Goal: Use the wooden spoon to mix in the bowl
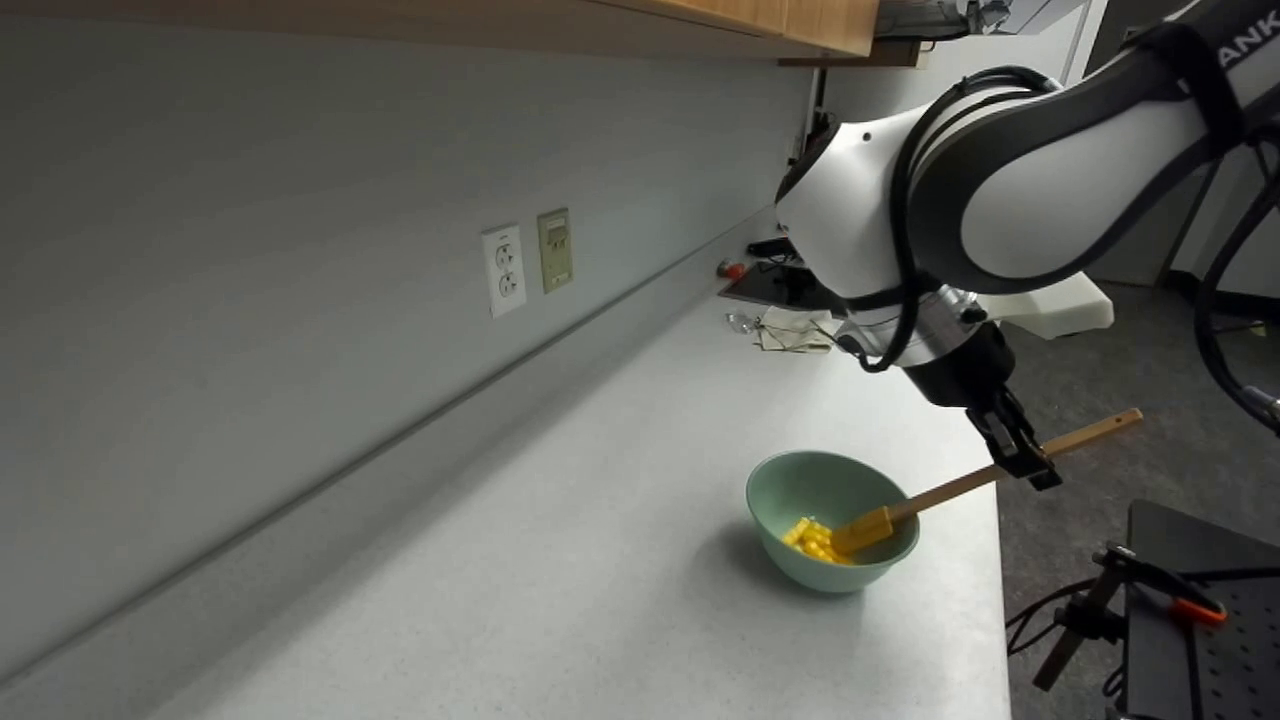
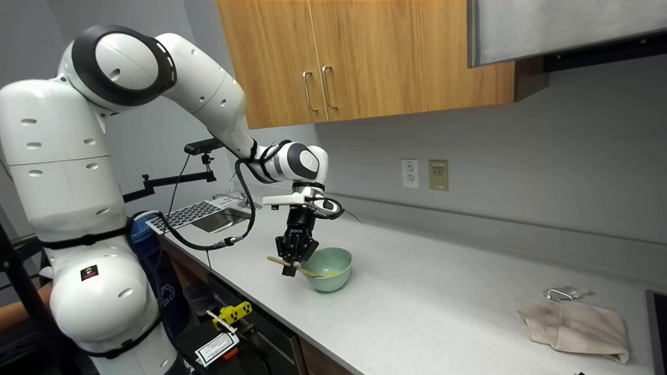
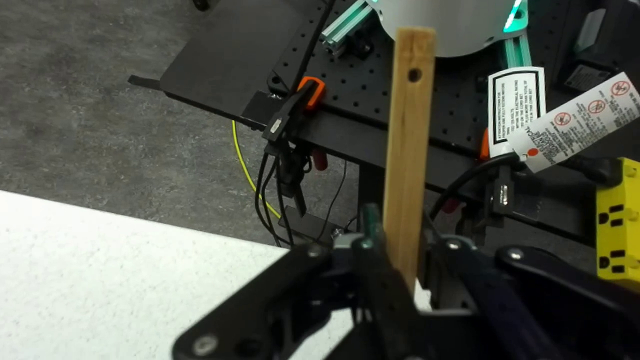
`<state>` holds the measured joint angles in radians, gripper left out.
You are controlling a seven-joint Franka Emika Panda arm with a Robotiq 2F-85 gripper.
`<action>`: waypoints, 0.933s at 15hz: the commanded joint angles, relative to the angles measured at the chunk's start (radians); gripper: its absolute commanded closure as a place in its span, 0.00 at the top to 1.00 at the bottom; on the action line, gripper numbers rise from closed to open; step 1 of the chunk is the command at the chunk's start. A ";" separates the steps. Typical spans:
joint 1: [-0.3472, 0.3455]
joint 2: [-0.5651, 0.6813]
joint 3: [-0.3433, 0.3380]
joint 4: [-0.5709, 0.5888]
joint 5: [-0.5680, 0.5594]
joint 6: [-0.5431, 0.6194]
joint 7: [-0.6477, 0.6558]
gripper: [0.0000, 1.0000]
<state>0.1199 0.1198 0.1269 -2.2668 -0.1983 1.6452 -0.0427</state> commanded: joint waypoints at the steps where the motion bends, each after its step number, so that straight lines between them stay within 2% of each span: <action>1: -0.001 0.084 -0.008 0.091 0.007 -0.026 0.004 0.04; 6: -0.008 0.111 -0.016 0.129 0.027 -0.009 -0.010 0.04; 14: -0.034 0.003 -0.019 0.083 0.147 0.078 -0.090 0.04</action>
<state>0.1031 0.1816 0.1109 -2.1594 -0.1056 1.6889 -0.0782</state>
